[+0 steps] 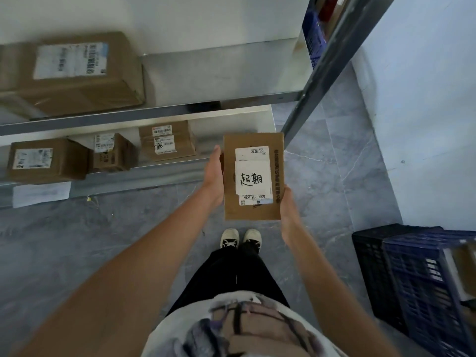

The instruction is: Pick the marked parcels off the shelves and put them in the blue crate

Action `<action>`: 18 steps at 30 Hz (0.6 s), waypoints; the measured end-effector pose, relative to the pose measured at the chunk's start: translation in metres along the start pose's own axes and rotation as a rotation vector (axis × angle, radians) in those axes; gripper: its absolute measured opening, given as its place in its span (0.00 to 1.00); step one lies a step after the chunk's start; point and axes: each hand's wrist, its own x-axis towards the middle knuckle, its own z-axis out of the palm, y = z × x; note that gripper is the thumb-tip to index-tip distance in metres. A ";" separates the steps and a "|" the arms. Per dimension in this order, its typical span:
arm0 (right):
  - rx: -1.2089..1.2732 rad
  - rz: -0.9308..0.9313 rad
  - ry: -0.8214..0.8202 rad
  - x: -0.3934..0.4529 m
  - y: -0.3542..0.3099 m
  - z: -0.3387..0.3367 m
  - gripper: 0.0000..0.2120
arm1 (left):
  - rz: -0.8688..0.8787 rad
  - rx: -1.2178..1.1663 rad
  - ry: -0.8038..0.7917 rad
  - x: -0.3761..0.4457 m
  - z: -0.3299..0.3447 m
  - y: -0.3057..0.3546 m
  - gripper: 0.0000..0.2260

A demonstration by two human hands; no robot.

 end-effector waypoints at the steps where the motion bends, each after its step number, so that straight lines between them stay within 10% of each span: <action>1: -0.012 -0.033 -0.012 -0.005 -0.005 0.004 0.24 | -0.009 0.001 -0.041 -0.006 -0.003 0.000 0.25; 18: 0.099 -0.122 0.014 -0.024 -0.002 -0.004 0.25 | 0.071 0.272 -0.161 -0.055 0.003 0.002 0.24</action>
